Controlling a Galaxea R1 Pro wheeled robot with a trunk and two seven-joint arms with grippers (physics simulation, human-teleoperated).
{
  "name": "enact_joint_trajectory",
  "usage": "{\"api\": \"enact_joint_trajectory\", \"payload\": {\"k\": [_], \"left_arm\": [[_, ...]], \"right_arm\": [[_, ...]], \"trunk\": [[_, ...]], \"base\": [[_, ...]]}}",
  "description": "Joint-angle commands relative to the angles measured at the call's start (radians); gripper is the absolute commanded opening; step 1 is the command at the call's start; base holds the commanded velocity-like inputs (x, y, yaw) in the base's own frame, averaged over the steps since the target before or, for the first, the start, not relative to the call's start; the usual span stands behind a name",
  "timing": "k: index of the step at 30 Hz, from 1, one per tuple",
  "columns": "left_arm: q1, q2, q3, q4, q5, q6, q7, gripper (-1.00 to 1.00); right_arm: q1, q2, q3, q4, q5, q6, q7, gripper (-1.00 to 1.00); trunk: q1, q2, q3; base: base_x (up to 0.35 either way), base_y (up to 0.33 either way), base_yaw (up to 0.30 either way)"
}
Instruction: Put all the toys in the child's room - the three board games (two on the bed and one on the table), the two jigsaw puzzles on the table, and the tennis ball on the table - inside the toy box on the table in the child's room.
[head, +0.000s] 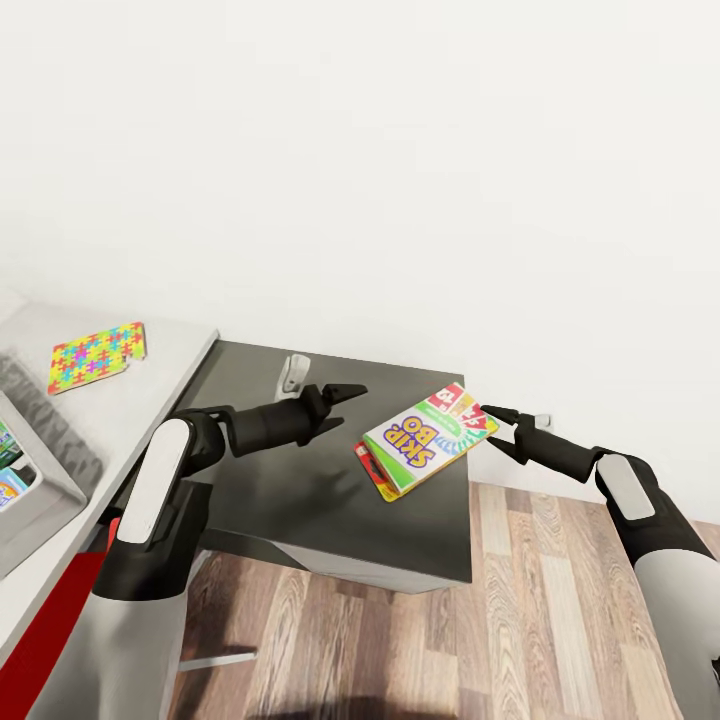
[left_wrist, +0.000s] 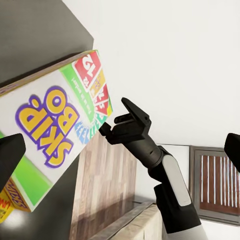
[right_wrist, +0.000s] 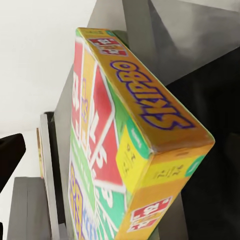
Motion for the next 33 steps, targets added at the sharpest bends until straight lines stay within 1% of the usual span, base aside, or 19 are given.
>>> {"api": "enact_joint_trajectory", "payload": {"k": [1, 33], "left_arm": [[-0.001, 0.000, 0.001, -0.001, 0.010, 0.002, 0.010, 1.00], [-0.001, -0.001, 0.001, -0.001, 0.010, 0.002, 0.010, 1.00]], "right_arm": [[-0.001, 0.000, -0.003, 0.000, 0.004, 0.005, 0.005, 1.00], [-0.001, 0.001, -0.002, 0.000, 0.004, 0.005, 0.006, 1.00]], "trunk": [[0.000, 0.000, -0.001], [0.000, 0.000, -0.001]], "base": [[0.000, 0.000, 0.009], [0.000, 0.000, 0.001]]}}
